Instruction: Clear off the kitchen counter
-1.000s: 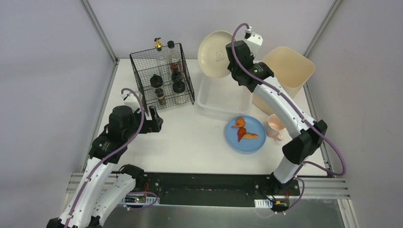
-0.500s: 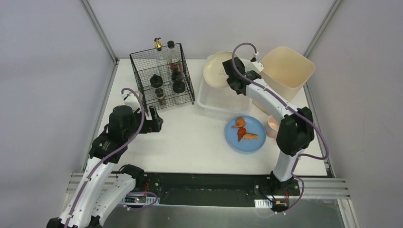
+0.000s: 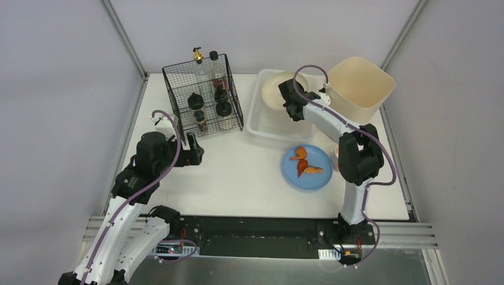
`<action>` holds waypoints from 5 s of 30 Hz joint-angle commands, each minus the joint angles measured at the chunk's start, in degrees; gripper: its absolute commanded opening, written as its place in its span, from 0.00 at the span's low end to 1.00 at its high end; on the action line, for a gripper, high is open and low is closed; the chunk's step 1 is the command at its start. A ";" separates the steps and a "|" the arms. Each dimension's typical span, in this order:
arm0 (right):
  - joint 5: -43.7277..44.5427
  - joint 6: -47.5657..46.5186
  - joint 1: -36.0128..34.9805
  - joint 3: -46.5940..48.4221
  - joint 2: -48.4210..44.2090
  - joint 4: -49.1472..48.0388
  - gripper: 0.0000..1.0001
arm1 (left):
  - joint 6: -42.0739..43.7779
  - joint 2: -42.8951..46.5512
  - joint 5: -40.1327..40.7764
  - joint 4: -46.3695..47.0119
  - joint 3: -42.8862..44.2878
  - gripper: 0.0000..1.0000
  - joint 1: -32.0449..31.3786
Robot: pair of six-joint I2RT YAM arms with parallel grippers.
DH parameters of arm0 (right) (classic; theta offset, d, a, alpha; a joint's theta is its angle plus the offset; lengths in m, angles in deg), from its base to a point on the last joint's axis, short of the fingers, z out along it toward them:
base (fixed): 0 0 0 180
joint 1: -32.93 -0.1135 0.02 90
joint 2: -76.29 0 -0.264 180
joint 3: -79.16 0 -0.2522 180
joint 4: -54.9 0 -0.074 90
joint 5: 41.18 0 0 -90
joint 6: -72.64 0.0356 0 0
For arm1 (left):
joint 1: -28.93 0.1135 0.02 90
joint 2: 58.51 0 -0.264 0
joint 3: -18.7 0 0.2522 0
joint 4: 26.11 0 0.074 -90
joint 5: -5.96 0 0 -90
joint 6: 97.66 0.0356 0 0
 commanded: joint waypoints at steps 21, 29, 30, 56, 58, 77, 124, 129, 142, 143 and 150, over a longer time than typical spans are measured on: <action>-8.28 11.90 3.61 3.38 11.43 -3.95 0.28 | 0.51 -0.19 1.65 0.18 0.45 0.99 0.09; -9.42 9.93 3.84 1.94 9.19 -3.38 0.58 | 0.51 -0.41 1.57 0.18 0.50 0.99 0.13; -9.57 9.00 3.84 1.69 8.47 -3.38 0.59 | 0.45 -0.47 1.56 0.18 0.46 0.99 0.14; -10.67 -20.29 -5.60 -17.91 -33.75 3.54 0.73 | 0.36 0.93 1.75 -0.24 0.42 0.99 0.10; -12.68 -19.72 -5.76 -24.47 -40.70 3.83 0.73 | 0.32 1.29 1.90 -0.22 0.33 0.99 0.13; -14.42 -6.06 -8.28 -50.15 -73.25 24.30 0.71 | -0.52 3.17 2.61 -0.44 0.28 0.99 0.18; -16.11 2.75 -8.33 -70.44 -66.97 0.84 0.00 | -0.26 0.19 2.96 -0.61 0.35 0.99 0.15; -18.02 -1.32 -8.33 -66.93 -69.17 4.94 0.00 | -0.26 0.04 3.13 -0.66 0.35 0.99 0.16; -31.73 -9.00 -8.87 -57.65 -68.67 4.43 0.00 | -0.26 -0.21 3.30 -0.63 0.49 0.99 0.24; -32.81 -9.66 -9.07 -56.58 -67.91 4.16 0.00 | -0.26 -0.12 3.35 -0.66 0.43 0.99 0.15; -32.84 -13.31 -13.17 -44.85 -61.15 6.40 0.00 | -0.17 0.01 3.65 -0.75 0.44 0.99 0.22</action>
